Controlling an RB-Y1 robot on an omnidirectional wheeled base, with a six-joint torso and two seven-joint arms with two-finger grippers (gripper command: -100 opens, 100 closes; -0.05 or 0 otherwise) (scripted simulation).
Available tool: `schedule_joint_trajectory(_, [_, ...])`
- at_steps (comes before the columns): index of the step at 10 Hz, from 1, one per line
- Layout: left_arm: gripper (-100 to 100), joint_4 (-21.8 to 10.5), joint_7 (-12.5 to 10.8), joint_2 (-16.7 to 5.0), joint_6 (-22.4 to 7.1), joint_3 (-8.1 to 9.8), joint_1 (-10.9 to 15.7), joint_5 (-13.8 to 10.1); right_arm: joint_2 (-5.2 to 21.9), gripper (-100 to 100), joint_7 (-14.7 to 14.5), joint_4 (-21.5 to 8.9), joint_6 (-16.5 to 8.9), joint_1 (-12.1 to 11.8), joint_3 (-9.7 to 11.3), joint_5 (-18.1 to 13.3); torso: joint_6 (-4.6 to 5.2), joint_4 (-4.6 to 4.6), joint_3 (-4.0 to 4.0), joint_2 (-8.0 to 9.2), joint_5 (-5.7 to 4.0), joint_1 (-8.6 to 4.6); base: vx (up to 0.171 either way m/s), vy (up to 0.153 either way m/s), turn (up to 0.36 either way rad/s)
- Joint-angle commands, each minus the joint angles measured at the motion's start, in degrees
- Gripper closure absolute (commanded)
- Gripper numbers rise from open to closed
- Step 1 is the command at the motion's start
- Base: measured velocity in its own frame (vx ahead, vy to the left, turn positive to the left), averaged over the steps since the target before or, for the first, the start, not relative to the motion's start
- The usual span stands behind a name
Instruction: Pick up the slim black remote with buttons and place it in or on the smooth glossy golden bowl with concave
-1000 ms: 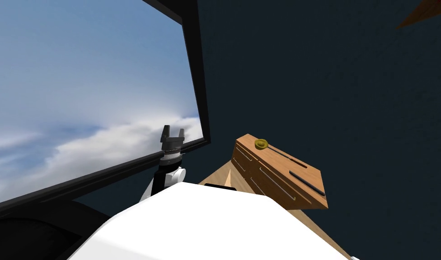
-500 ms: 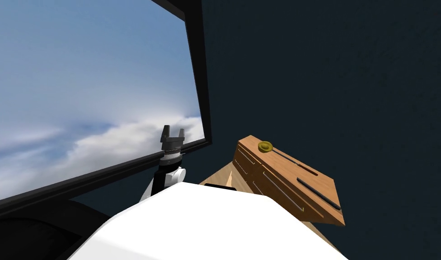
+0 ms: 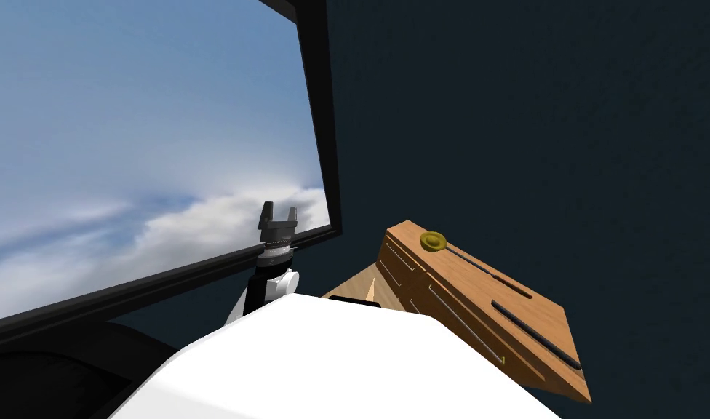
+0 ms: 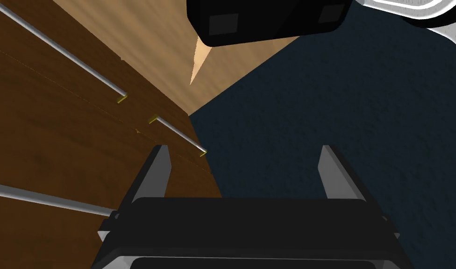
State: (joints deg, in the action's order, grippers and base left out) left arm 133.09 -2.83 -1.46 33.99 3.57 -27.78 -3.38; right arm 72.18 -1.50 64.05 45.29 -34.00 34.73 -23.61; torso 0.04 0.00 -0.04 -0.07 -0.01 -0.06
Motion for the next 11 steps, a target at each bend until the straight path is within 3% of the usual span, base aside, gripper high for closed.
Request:
schedule_joint_trajectory(1, [0,0.0,0.0,0.0,0.0,0.0,0.0,0.0,1.67,-100,-0.78,-2.86,0.35,0.16,1.06,-0.96,0.0,0.0,0.0,0.0,0.0,0.0,0.042,-0.03,0.137])
schedule_joint_trajectory(3, [0,0.0,0.0,0.0,0.0,0.0,0.0,0.0,1.67,-100,-0.78,-2.99,0.35,0.16,1.06,-0.96,-0.01,-0.01,-0.02,-0.05,-0.02,-0.08,0.036,-0.031,0.038])
schedule_joint_trajectory(7, [0,0.0,0.0,-0.01,0.0,0.01,-0.01,0.0,7.17,-100,-3.08,-9.06,-1.58,-0.2,3.8,-3.96,-0.07,-0.08,-0.21,-0.38,-0.07,-0.35,0.104,-0.098,0.201])
schedule_joint_trajectory(10, [0,0.0,0.0,-0.01,0.0,0.01,-0.01,0.0,8.03,-100,-3.62,-10.13,-2.19,-0.19,4.23,-4.59,-0.02,-0.06,-0.15,-0.25,-0.12,-0.44,0.066,-0.117,0.078])
schedule_joint_trajectory(11, [0,0.0,0.0,0.0,0.0,0.0,0.0,0.0,9.11,-100,-4.62,-11.75,-3.47,-0.08,4.83,-5.71,0.01,-0.02,-0.05,-0.08,-0.05,-0.1,0.087,-0.095,0.166])
